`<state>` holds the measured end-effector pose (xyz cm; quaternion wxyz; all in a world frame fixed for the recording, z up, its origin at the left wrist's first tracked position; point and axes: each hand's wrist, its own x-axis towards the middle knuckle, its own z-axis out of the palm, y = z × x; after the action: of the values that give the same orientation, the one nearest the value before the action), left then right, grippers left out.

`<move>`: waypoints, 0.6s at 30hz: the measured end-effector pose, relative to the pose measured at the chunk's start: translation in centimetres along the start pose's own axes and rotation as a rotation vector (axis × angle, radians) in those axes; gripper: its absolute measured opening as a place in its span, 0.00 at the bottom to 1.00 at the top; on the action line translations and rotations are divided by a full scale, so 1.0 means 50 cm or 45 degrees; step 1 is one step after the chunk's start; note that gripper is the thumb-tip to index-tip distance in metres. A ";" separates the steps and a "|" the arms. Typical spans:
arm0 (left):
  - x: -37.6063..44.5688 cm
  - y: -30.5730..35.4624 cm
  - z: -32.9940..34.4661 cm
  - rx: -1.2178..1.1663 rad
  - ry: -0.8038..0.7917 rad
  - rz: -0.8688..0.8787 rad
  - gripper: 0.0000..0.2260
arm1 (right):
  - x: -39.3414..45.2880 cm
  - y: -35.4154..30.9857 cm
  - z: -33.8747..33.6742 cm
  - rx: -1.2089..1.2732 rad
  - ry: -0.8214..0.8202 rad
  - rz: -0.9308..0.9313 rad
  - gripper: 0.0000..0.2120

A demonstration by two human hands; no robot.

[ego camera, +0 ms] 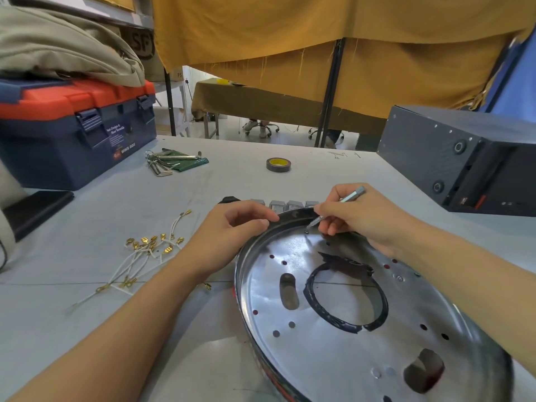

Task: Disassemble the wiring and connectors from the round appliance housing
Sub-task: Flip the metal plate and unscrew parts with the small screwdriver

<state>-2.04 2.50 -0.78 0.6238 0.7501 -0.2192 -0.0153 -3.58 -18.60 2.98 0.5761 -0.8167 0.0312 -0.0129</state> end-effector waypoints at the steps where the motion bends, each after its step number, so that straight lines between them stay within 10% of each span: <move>1: 0.000 0.000 0.000 0.009 0.005 0.001 0.09 | 0.001 0.001 0.001 -0.004 -0.001 -0.006 0.08; 18: -0.004 0.006 0.003 0.017 0.006 -0.009 0.09 | 0.012 -0.024 -0.003 -0.275 -0.045 -0.012 0.12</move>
<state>-2.36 2.41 -0.57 0.6193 0.7550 -0.2152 -0.0141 -2.94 -18.38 4.17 0.4850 -0.8743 0.0183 0.0020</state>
